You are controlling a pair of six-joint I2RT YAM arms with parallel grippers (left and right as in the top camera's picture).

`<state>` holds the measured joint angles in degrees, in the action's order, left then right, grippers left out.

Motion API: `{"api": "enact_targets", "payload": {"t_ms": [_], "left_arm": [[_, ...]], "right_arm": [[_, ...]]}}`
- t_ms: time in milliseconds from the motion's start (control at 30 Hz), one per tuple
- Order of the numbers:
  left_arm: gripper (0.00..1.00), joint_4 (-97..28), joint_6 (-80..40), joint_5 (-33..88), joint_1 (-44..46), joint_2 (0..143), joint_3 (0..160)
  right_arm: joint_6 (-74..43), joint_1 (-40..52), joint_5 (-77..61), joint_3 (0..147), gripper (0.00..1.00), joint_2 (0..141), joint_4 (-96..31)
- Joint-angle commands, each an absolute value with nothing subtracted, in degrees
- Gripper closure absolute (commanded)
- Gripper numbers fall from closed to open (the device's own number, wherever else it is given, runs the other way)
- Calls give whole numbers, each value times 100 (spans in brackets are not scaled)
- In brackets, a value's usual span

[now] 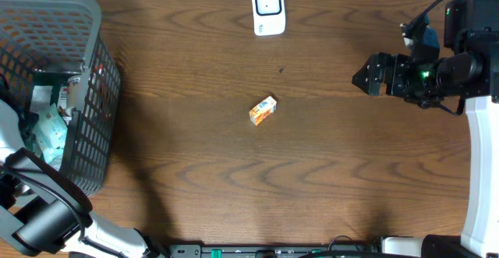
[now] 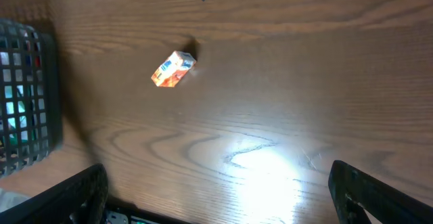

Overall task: Scan the item barcode
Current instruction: 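Reach the left gripper into the basket and grasp the green-lidded jar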

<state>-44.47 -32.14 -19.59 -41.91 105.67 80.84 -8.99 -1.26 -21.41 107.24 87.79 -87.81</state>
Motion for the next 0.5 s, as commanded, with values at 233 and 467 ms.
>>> {"api": "enact_targets", "payload": {"t_ms": [233, 467], "left_arm": [[24, -4283, -3177, -2010, -4204, 10602, 7935], [32, -4182, -3175, -1949, -4202, 10363, 7937]], "right_arm": [[-961, -54, -2191, 10831, 1, 8785, -8788], [-961, -54, -2191, 10831, 1, 8785, -8788]]}}
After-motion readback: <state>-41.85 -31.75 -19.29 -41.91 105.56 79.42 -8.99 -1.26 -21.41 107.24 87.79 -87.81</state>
